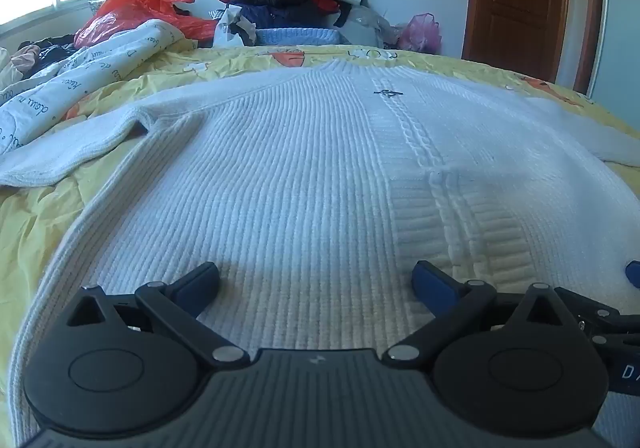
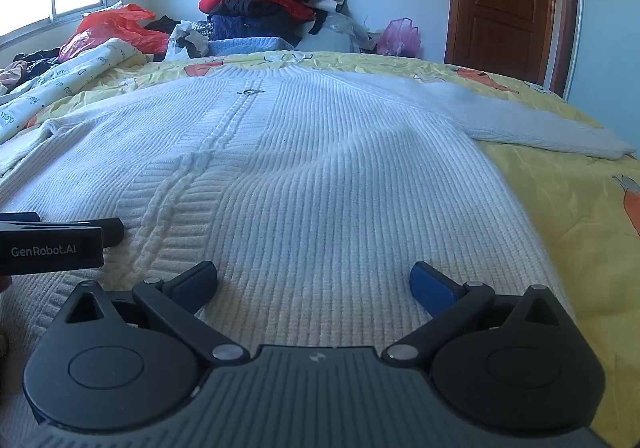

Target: Fold small clothes

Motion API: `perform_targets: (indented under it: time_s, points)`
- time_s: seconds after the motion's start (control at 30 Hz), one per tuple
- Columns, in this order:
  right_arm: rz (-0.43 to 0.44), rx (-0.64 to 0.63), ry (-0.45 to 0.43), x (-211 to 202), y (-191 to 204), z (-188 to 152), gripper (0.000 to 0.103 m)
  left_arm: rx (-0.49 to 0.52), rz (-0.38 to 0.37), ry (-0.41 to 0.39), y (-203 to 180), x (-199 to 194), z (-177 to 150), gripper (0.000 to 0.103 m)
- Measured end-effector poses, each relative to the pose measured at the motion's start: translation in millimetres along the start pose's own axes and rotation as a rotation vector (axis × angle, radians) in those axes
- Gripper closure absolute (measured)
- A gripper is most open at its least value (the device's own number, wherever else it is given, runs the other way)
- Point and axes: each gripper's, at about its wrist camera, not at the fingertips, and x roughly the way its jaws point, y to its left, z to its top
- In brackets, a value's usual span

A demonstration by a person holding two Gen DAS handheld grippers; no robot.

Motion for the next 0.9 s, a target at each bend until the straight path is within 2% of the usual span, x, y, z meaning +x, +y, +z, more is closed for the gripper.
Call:
perform_targets:
  time_s: [0.9]
  points:
    - [-0.001, 0.001, 0.0, -0.4, 0.3, -0.5, 0.0, 0.005, 0.006, 0.002, -2.5, 1.6, 0.3, 0.0]
